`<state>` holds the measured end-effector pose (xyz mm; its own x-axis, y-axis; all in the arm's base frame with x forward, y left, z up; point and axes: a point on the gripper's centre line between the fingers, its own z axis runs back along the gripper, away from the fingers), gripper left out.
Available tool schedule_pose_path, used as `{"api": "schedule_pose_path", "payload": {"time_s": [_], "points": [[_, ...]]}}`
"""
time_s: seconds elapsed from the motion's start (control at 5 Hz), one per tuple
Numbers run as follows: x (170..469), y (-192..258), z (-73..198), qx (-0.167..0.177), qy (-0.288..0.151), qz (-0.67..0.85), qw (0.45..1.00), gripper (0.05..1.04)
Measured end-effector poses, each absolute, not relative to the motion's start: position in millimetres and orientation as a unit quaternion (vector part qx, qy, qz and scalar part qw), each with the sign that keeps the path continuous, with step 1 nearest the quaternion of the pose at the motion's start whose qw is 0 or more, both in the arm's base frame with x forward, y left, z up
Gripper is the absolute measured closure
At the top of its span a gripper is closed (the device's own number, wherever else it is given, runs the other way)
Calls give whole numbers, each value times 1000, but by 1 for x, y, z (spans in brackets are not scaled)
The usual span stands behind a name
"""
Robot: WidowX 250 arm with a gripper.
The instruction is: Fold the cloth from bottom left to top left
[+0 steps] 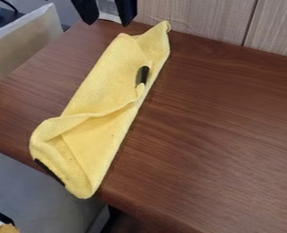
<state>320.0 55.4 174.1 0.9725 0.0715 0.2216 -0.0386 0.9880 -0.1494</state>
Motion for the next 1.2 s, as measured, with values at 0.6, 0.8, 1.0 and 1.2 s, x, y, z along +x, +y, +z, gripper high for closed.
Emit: {"api": "schedule_pose_path", "payload": {"time_s": [0.6, 0.8, 1.0, 1.2], "points": [[293, 43, 167, -66, -117, -1, 991, 82], [272, 38, 164, -65, -122, -24, 990, 82], [248, 46, 152, -65, -126, -15, 990, 83], [231, 50, 137, -59, -126, -29, 990, 83]]}}
